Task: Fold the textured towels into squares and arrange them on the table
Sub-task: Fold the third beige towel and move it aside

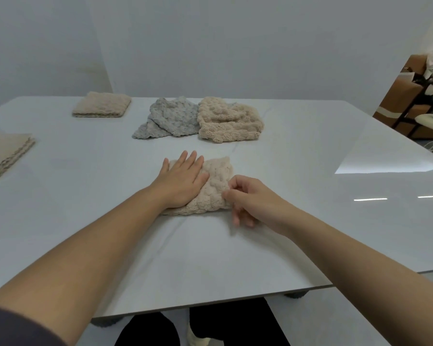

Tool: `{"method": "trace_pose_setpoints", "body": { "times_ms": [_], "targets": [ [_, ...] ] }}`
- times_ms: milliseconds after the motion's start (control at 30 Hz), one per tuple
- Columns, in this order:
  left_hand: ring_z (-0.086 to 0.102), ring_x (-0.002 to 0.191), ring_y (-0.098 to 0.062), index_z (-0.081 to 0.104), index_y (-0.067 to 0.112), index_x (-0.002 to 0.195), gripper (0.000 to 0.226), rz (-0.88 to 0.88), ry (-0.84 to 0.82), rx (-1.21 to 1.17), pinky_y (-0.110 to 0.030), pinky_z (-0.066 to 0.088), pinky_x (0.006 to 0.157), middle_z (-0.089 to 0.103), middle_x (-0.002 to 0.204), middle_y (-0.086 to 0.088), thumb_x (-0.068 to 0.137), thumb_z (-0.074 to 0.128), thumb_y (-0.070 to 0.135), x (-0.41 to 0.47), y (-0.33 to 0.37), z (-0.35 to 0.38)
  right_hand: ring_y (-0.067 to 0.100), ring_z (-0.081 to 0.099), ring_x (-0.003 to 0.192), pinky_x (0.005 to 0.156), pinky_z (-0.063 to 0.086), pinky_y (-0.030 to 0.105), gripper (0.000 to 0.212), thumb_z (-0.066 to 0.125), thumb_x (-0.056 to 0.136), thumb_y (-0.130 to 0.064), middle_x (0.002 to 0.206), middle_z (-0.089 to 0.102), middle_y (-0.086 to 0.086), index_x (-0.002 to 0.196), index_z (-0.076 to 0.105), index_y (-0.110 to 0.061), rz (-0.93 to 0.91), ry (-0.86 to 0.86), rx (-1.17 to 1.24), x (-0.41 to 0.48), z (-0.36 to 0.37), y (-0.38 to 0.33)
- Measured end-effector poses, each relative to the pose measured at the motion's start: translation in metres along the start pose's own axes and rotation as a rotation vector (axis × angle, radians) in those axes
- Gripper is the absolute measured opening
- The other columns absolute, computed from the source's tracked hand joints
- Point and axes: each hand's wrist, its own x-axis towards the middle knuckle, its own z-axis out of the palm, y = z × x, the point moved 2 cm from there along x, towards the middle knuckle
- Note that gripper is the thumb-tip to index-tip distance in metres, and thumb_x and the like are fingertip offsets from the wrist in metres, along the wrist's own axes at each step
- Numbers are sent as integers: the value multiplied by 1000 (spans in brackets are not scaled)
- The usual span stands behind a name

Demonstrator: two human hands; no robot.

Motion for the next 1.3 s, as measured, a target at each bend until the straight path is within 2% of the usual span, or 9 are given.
{"method": "trace_pose_setpoints", "body": {
  "times_ms": [133,300,567,700,833,900,1000,1100,1300],
  "targets": [
    [-18,146,-11,-4,24,153,58,5,-49,-24,-47,-12,117,-14,160,6,102,11,46,1,-1,-3,15,56,44,35,28,22,7,45,99,-19,92,48,11,100,46,-13,97,-129,144,2,2,-1],
    [-17,146,-11,-2,24,154,59,11,-30,-14,-49,-11,117,-12,161,5,101,11,47,0,-1,-3,10,37,36,37,25,21,22,56,95,-24,73,46,10,107,55,-6,72,-45,-68,6,-4,-5],
    [-15,147,-12,0,24,154,59,2,25,43,-52,-11,117,-9,161,5,101,9,49,0,-1,1,8,32,38,44,21,23,18,65,89,-26,91,61,5,102,66,-14,233,-26,-59,-12,-23,5],
    [-14,147,-13,0,24,154,61,-6,48,71,-53,-12,116,-9,161,4,100,9,50,-3,1,1,9,36,39,47,24,24,18,64,90,-24,97,74,-2,103,69,-12,249,4,-44,-17,-30,6],
    [-15,147,-15,-1,18,154,61,-15,165,37,-50,-10,117,-12,161,-1,101,13,45,-10,6,-6,10,57,65,60,41,19,16,55,91,-16,88,72,-6,100,69,-14,11,300,-212,-7,-31,-3],
    [-13,147,-14,1,14,154,58,-17,238,-24,-45,-9,119,-9,161,-3,102,15,37,-16,8,-15,12,57,105,86,39,20,28,47,96,-18,117,65,-3,119,63,-15,-148,387,-456,6,-22,-11],
    [-12,147,-13,2,12,154,56,-1,268,-63,-41,-8,119,-8,162,-2,102,17,30,-24,7,-23,18,13,147,118,8,33,51,28,103,-24,160,19,6,151,23,-8,-199,229,-716,29,2,-15],
    [-14,147,-13,-2,13,154,58,-1,176,-16,-40,-9,119,-12,161,-1,103,15,33,-29,3,-12,19,-11,148,119,-5,49,60,17,104,-35,162,-9,5,154,-2,-8,-135,98,-925,44,19,-3],
    [-14,147,-10,-4,15,154,60,-32,105,9,-44,-9,119,-12,161,2,102,13,40,-33,-4,8,13,-12,148,117,-6,55,63,13,103,-44,162,-10,-1,154,-4,-13,-81,113,-1007,42,25,19]
  ]
}}
